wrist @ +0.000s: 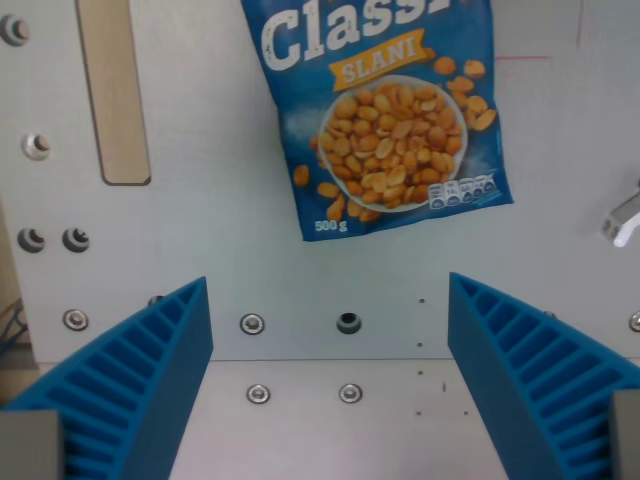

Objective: Move in gripper negative y

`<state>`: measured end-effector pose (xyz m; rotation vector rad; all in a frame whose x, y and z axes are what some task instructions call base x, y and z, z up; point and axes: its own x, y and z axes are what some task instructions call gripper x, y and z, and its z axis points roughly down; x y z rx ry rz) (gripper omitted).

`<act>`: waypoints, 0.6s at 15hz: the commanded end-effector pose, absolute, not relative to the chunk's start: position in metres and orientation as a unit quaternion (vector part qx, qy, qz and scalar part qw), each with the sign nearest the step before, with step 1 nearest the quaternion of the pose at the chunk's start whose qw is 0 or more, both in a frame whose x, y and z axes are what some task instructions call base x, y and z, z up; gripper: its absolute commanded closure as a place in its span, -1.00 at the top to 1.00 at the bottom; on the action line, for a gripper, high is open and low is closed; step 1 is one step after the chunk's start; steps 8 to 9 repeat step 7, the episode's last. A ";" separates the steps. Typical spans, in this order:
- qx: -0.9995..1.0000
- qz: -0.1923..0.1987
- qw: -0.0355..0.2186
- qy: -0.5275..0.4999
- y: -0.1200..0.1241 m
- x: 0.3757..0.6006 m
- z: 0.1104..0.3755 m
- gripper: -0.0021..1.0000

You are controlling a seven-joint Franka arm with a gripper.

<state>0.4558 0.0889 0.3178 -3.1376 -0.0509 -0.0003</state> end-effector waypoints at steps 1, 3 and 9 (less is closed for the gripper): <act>-1.000 0.001 -0.001 -0.007 0.105 0.459 0.320 1.00; -1.000 0.001 -0.001 -0.007 0.115 0.459 0.320 1.00; -1.000 0.001 -0.001 -0.007 0.135 0.459 0.320 1.00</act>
